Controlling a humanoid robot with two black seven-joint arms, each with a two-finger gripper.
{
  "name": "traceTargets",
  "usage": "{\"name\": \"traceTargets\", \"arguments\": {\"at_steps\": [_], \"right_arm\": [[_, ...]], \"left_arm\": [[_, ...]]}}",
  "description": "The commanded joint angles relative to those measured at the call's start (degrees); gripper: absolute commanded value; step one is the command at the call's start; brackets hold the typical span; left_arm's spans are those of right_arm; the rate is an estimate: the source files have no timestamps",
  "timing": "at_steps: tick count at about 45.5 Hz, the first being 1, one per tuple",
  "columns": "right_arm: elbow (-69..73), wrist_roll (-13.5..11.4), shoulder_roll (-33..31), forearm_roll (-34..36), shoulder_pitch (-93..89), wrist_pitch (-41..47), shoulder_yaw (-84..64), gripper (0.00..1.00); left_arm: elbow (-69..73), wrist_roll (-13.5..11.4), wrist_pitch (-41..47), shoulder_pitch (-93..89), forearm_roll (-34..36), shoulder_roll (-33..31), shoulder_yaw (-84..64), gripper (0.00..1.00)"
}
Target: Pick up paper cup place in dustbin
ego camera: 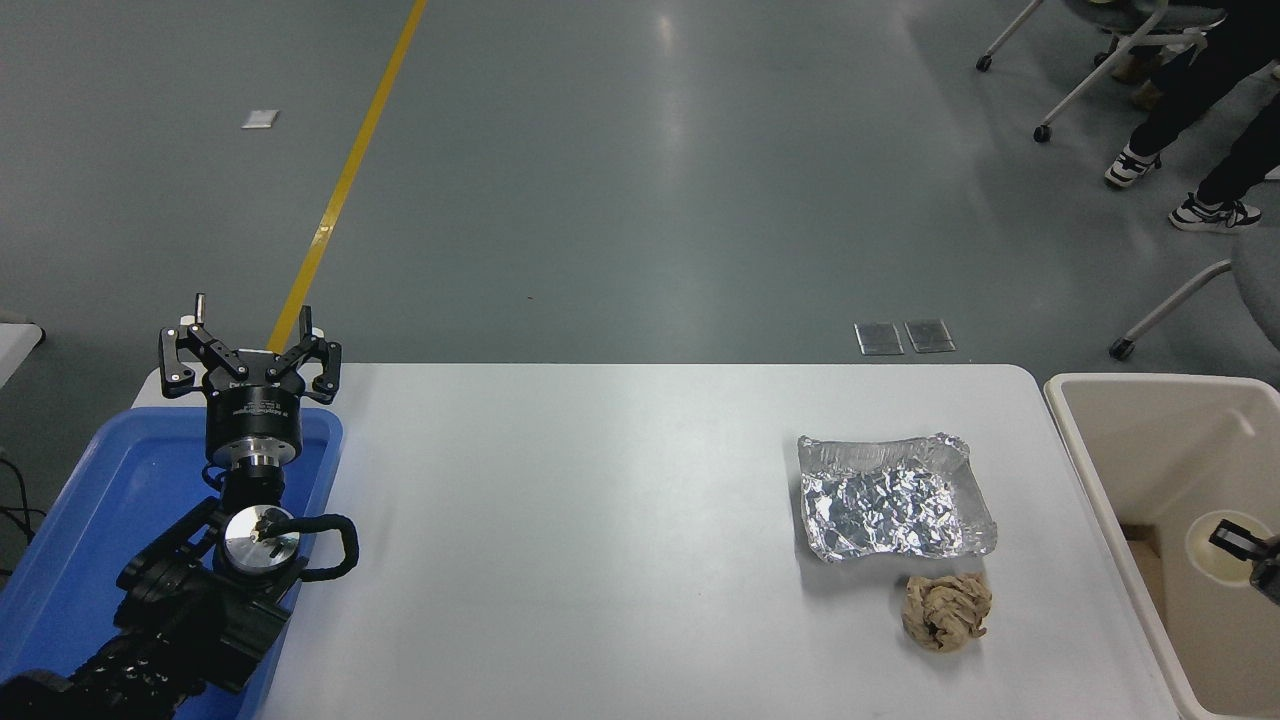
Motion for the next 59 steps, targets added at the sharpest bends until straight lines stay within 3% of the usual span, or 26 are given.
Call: {"name": "traceTargets", "arguments": {"at_steps": [1,8,13,22,30,37,51,59], "right_arm": [[3.0,0.0,-1.3,0.3,2.6,0.2,0.1,1.0],[16.9,-0.1,-10.7,-0.6,15.2,0.5,-2.8,1.0],[30.9,-0.2,-15.8,-0.6,30.2,3.2,-12.8,1.0],[52.3,-0.2,-16.0,-0.4,59.1,16.9,-29.0,1.0],[64.8,-0.2,-11.1,0.1,73.9,26.1,-30.7,1.0],[67.5,0.2,-4.5,1.0,80.9,32.3,-30.1,1.0],[67.6,0.2,10.3,12.7,88.4,39.4,-28.3,1.0],[70.2,0.2,13.8,16.1,92.2,41.0,-27.9,1.0]], "left_arm": [[0.0,0.1,-0.1,-0.1,0.0,0.0,0.0,0.99],[0.0,0.1,-0.1,-0.1,0.0,0.0,0.0,0.99],[0.0,0.1,-0.1,-0.1,0.0,-0.1,0.0,0.99],[0.0,0.1,-0.1,0.0,0.0,-0.1,0.0,0.99],[0.0,0.1,-0.1,0.0,0.1,-0.1,0.0,0.99],[0.0,0.1,-0.1,0.0,0.0,-0.1,0.0,0.99],[0.0,0.1,-0.1,0.1,0.0,0.0,0.0,0.99],[0.1,0.0,0.0,0.1,-0.1,0.0,0.0,0.99]]}}
